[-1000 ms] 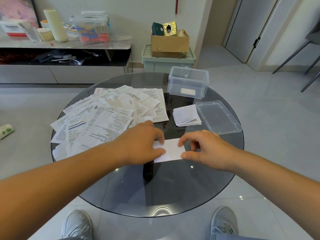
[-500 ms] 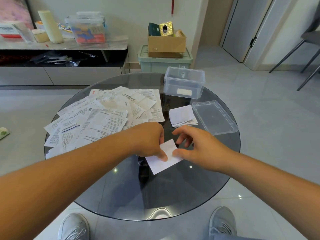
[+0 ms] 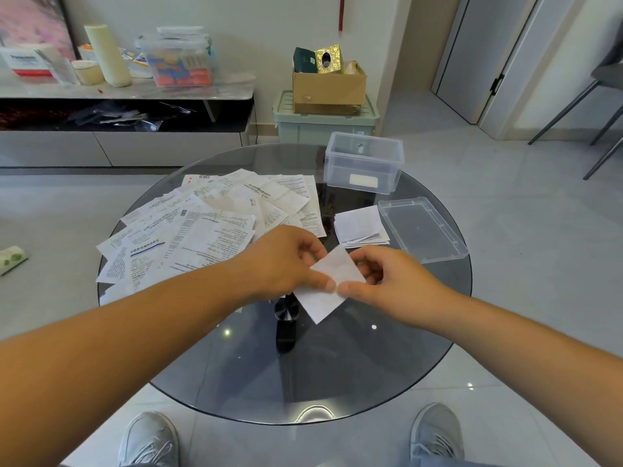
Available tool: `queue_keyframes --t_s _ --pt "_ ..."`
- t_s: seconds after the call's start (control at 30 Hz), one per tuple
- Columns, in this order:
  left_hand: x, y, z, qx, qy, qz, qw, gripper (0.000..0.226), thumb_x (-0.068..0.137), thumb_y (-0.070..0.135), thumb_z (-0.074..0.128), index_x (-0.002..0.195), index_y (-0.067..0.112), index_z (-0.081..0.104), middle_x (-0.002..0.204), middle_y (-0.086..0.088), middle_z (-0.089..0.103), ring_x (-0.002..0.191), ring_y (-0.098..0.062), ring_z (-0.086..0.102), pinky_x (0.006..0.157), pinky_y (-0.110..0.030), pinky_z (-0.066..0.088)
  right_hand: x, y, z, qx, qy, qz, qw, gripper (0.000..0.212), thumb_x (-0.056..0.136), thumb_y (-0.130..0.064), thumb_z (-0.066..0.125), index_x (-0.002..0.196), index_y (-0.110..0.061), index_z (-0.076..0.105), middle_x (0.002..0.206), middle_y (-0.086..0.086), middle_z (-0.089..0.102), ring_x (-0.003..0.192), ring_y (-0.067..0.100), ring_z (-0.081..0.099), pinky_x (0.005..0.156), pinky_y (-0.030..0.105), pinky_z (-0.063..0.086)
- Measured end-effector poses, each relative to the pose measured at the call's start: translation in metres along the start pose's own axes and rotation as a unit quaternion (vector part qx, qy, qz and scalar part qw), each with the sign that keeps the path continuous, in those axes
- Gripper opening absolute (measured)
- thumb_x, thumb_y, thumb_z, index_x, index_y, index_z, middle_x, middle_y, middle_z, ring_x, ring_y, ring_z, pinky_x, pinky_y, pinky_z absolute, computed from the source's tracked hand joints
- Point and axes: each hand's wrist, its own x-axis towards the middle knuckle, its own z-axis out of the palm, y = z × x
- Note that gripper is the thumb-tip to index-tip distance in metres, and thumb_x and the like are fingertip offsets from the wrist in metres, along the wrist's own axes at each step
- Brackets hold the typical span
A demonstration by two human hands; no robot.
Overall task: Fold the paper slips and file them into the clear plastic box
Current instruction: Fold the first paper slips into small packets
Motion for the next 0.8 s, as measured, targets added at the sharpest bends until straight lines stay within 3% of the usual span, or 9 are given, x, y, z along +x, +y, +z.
queue_keyframes --t_s 0.1,0.17,0.23,0.3,0.4,0.47,0.53,0.67,0.8 --pt "-0.004 -0.003 -0.004 -0.083 0.011 0.008 0.996 0.02 0.074 0.029 0.088 0.087 0.019 0.075 0.082 -0.001 0.075 0.076 -0.017 0.072 0.074 -0.032 0.06 0.002 -0.003 -0.004 0.084 0.03 0.006 0.996 0.004 0.09 -0.02 0.073 0.093 -0.019 0.073 0.085 -0.001 0.074 0.08 0.019 0.068 0.07 0.031 0.053" --pt "-0.007 -0.006 -0.003 -0.05 0.032 0.044 0.997 0.015 0.078 0.032 0.085 0.085 0.024 0.075 0.082 0.005 0.073 0.077 -0.007 0.068 0.073 -0.022 0.056 0.002 -0.006 -0.007 0.103 0.076 -0.022 0.992 0.004 0.092 -0.019 0.071 0.088 -0.02 0.073 0.08 -0.002 0.073 0.074 0.021 0.066 0.065 0.03 0.051" --pt "-0.011 -0.006 -0.002 0.001 0.08 0.099 0.992 0.012 0.081 0.033 0.082 0.086 0.03 0.072 0.085 0.012 0.07 0.086 0.001 0.062 0.069 -0.01 0.05 -0.001 -0.005 -0.011 -0.006 0.12 -0.103 0.987 0.007 0.093 -0.02 0.068 0.087 -0.024 0.071 0.08 -0.01 0.069 0.074 0.013 0.062 0.066 0.033 0.052" --pt "-0.017 -0.006 -0.001 0.034 0.11 0.157 0.981 0.01 0.083 0.031 0.078 0.089 0.032 0.07 0.089 0.015 0.066 0.091 0.001 0.058 0.069 -0.008 0.044 -0.006 -0.003 -0.011 -0.147 0.119 -0.194 0.963 0.008 0.093 -0.023 0.062 0.091 -0.024 0.069 0.086 -0.011 0.066 0.081 0.013 0.06 0.069 0.039 0.053" --pt "-0.024 -0.012 0.002 0.136 0.086 0.227 0.961 0.004 0.088 0.028 0.072 0.092 0.03 0.071 0.09 0.015 0.065 0.087 -0.004 0.059 0.072 -0.017 0.048 -0.015 0.004 -0.007 -0.243 0.083 -0.267 0.929 0.02 0.091 -0.031 0.051 0.092 -0.02 0.068 0.086 -0.007 0.066 0.08 0.017 0.06 0.063 0.04 0.054" --pt "-0.027 -0.021 0.008 0.235 0.067 0.262 0.934 0.007 0.091 0.03 0.066 0.096 0.028 0.07 0.09 0.011 0.066 0.084 -0.008 0.058 0.071 -0.032 0.053 -0.018 0.008 -0.003 -0.28 0.063 -0.297 0.911 0.024 0.091 -0.033 0.048 0.091 -0.02 0.068 0.082 -0.005 0.065 0.075 0.017 0.059 0.057 0.033 0.052" --pt "-0.031 -0.025 0.013 0.286 0.053 0.262 0.92 0.012 0.092 0.03 0.062 0.101 0.026 0.068 0.092 0.005 0.066 0.084 -0.015 0.059 0.071 -0.038 0.053 -0.021 0.013 0.002 -0.301 0.047 -0.314 0.899 0.025 0.092 -0.034 0.048 0.089 -0.02 0.068 0.079 -0.004 0.064 0.071 0.017 0.058 0.053 0.028 0.046" --pt "-0.035 -0.027 0.016 0.279 0.053 0.213 0.935 0.012 0.096 0.037 0.057 0.104 0.031 0.064 0.091 0.007 0.063 0.081 -0.01 0.057 0.072 -0.031 0.051 -0.022 0.018 0.005 -0.27 0.038 -0.269 0.924 0.023 0.093 -0.037 0.05 0.091 -0.023 0.068 0.08 -0.008 0.063 0.075 0.01 0.054 0.057 0.029 0.051" --pt "-0.03 -0.025 0.017 0.202 0.068 0.143 0.967 0.01 0.094 0.042 0.06 0.091 0.032 0.06 0.08 0.013 0.063 0.075 -0.005 0.06 0.07 -0.031 0.054 -0.017 0.015 0.004 -0.166 0.032 -0.137 0.976 0.002 0.094 -0.037 0.063 0.092 -0.037 0.064 0.085 -0.014 0.058 0.082 0.004 0.054 0.07 0.022 0.044"
